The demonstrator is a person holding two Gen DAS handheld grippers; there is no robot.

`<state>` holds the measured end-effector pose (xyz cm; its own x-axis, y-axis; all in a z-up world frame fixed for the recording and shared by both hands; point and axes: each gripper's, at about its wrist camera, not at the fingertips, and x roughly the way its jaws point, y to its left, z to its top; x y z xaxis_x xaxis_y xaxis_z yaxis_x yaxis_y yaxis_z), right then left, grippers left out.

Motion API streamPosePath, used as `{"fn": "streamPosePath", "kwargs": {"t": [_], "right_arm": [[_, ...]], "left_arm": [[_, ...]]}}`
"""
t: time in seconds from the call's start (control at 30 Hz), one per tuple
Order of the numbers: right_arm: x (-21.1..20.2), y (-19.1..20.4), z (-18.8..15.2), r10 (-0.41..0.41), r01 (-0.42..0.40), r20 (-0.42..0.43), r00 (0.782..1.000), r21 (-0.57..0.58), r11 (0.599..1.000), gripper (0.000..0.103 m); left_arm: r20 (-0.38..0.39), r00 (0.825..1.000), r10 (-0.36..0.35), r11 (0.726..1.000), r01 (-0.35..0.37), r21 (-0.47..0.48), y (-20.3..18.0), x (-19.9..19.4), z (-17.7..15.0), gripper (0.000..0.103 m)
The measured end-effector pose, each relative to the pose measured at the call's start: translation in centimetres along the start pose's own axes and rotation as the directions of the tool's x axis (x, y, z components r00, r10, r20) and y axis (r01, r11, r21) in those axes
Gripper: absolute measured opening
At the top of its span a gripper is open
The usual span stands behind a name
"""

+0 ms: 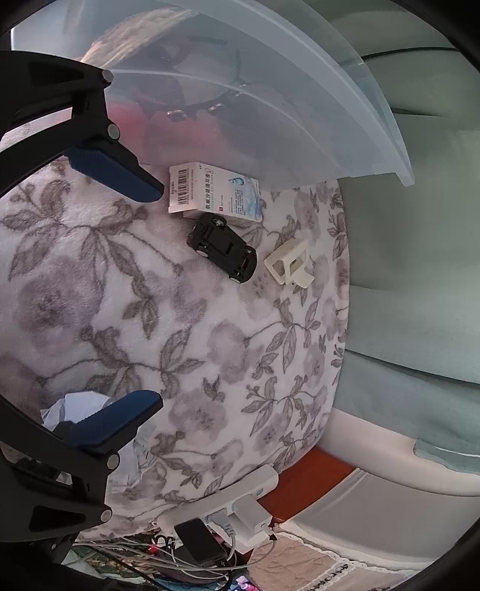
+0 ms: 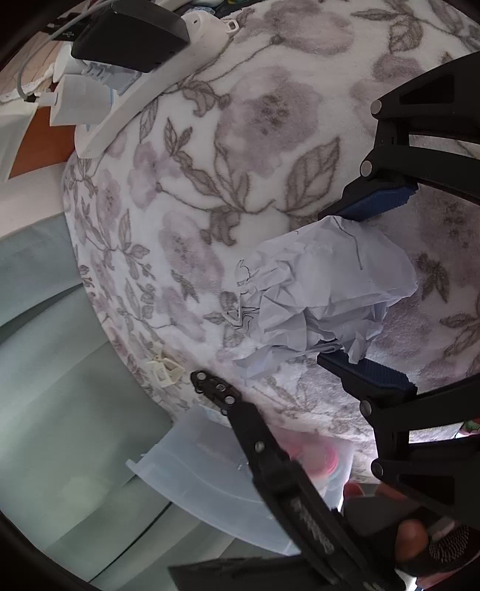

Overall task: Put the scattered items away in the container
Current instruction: 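Grasp black toy car with left tool while right tool grasps crumpled white paper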

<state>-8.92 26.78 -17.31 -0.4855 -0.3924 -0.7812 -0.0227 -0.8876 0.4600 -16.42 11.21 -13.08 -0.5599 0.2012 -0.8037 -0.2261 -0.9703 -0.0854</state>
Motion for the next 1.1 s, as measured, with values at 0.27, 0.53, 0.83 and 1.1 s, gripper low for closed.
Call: {"fn": "streamPosePath", "kwargs": {"t": [0.27,0.53,0.83,1.1], "right_arm": [[-1.1,-1.1,1.5,-0.019,0.018,0.034,0.999,0.029,0.999,0.069],[-0.3,-1.7,1.9,-0.015,0.015,0.002,1.0,0.055,0.998,0.069],[0.0,-1.6,2.2,-0.003,0.003,0.006,1.0,0.069,0.998,0.069],[0.0,-1.9,2.2,0.008,-0.01,0.017,1.0,0.093,0.996,0.069]], "left_arm": [[0.032,0.998,0.063,0.996,-0.065,0.065,-1.1,3.2,2.3,0.094],[-0.027,0.997,0.071,0.997,-0.07,0.021,-0.7,6.6,3.6,0.092],[0.001,0.998,0.057,0.997,-0.057,0.046,-0.5,8.0,4.9,0.092],[0.016,0.984,0.176,0.977,-0.177,0.119,-1.2,8.1,4.5,0.072]]}}
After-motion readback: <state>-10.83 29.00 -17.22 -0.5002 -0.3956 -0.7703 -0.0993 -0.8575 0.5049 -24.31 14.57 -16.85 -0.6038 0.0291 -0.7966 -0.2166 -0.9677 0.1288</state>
